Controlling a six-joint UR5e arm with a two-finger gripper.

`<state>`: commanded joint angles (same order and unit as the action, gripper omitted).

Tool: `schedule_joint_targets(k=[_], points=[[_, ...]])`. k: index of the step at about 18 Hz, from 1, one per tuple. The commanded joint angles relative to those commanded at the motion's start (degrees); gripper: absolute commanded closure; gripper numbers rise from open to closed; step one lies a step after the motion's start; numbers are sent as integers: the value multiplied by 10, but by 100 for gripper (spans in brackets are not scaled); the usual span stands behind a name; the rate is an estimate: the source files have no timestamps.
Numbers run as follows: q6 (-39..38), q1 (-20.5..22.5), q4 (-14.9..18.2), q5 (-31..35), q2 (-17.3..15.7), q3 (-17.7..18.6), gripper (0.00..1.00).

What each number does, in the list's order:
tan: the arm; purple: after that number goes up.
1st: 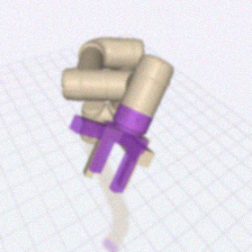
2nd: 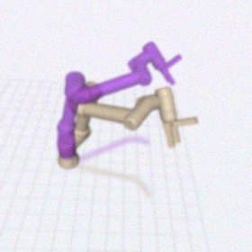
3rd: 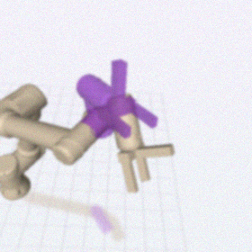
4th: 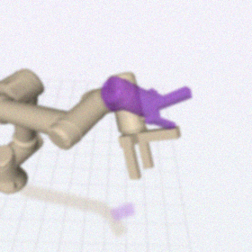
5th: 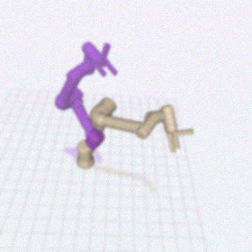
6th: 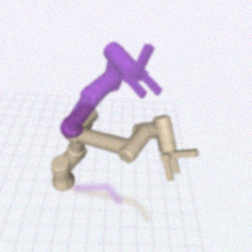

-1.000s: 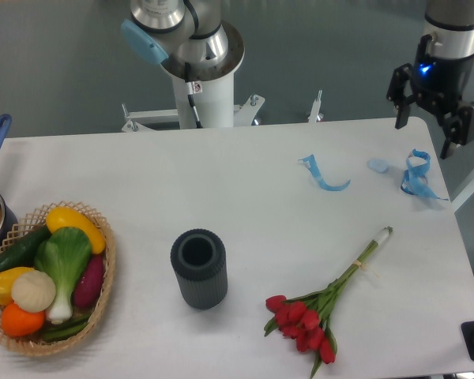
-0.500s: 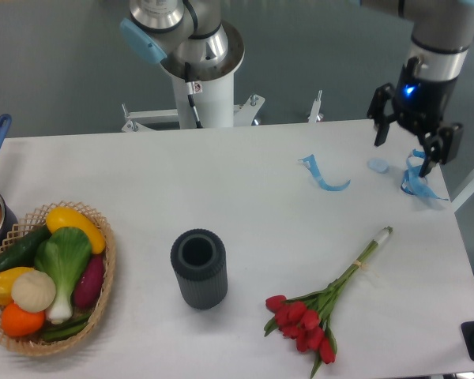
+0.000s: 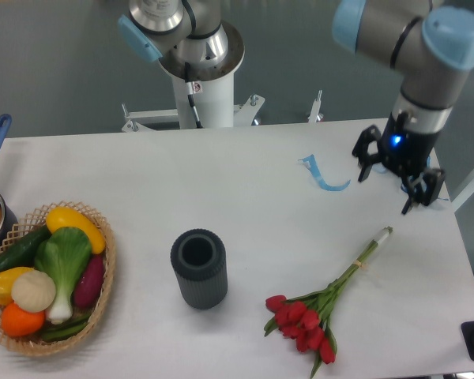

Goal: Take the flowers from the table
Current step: 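Lower the gripper onto the green stems of the red tulip bouquet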

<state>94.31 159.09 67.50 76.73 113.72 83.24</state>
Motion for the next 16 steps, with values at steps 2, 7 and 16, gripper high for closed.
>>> schedule_joint_targets(k=[2, 7, 16], points=[[-1, -8, 1, -3, 18, -2, 0], [-31, -24, -1, 0, 75, 2, 0], [-63, -26, -38, 1, 120, -3, 0]])
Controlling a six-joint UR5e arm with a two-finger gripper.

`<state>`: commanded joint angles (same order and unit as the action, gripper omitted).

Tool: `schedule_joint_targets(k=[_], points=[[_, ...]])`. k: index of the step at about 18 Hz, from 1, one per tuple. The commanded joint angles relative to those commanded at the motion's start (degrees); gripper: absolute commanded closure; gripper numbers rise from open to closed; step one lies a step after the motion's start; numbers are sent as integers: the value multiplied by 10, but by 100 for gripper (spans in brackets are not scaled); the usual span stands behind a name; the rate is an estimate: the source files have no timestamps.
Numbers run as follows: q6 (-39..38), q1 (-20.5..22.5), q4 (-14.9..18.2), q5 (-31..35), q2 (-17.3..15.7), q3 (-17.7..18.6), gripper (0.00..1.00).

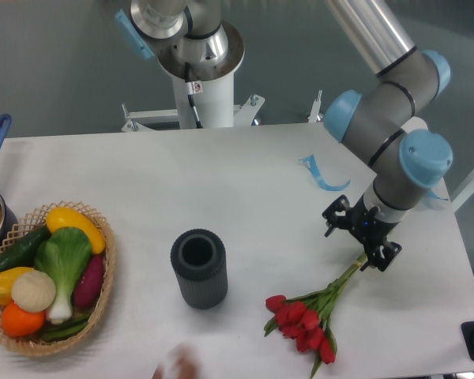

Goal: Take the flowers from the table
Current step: 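Lower the gripper onto the green stems of the red tulip bouquet, then close the gripper on the tulip stems and lift the bouquet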

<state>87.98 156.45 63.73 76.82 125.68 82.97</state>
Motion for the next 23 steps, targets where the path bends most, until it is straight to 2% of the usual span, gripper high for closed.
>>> schedule_joint_targets(k=[2, 3, 10, 11, 13, 16, 21, 23], points=[[-2, 0, -34, 1, 11, -2, 0], [-2, 0, -40, 1, 14, -1, 0], [-14, -8, -43, 11, 30, -15, 1], [-15, -11, -43, 20, 30, -15, 5], [-29, -13, -44, 26, 31, -16, 19], [-33, -16, -62, 28, 33, -12, 22], [-38, -19, -65, 29, 33, -12, 46], [-47, -19, -66, 29, 33, -12, 58]])
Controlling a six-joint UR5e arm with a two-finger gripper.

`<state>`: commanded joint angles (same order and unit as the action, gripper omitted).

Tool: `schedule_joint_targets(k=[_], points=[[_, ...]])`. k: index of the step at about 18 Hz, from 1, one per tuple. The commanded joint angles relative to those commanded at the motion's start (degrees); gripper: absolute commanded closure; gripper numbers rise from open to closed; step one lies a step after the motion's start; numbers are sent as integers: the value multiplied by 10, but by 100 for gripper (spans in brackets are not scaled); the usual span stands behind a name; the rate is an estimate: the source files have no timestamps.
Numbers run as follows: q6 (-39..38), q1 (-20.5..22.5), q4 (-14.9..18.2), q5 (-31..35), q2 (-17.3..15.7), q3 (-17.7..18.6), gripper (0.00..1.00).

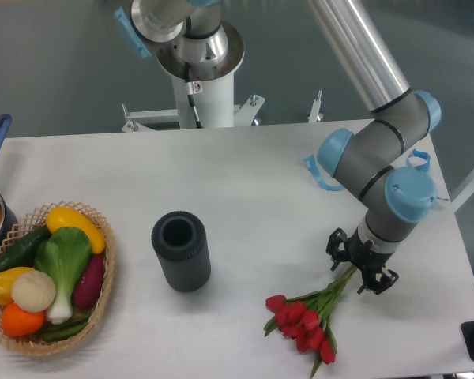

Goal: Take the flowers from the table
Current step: 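Close the gripper on the tulip stems and lift the bouquet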

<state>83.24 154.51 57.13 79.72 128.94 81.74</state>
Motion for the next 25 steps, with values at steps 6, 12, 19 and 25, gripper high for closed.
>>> schedule_joint_targets(k=[6, 12, 19, 25], points=[[-5, 0, 0, -1, -4, 3, 75], [-5, 0, 0, -3, -20, 13, 82], [-40, 8, 0, -61, -107, 35, 81], [-101, 10, -1, -194, -191, 54, 82]])
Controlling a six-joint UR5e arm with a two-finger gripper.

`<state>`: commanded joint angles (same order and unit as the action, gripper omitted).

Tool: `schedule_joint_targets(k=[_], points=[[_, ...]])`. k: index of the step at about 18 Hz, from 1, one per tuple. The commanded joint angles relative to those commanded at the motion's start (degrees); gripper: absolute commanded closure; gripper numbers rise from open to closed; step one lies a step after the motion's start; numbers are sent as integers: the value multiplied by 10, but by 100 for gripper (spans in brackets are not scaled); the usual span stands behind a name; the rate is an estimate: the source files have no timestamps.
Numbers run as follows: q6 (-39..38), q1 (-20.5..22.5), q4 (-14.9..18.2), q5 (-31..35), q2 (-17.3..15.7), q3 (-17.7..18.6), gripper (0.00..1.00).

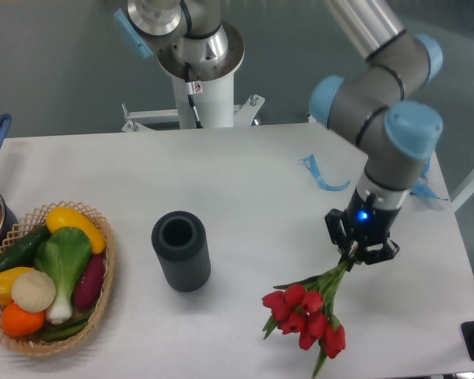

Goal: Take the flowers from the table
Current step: 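Close the gripper on the tulip stems and lift the bouquet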

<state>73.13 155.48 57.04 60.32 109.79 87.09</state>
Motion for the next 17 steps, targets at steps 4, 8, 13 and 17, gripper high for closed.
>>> schedule_joint_targets(k=[4, 8, 13, 17], points=[[-1, 18, 0, -142, -39, 39, 87], [-2, 40, 0, -279, -42, 44, 87], [-4, 53, 0, -342, -42, 52, 87], [-4, 56, 0, -342, -43, 48, 87]])
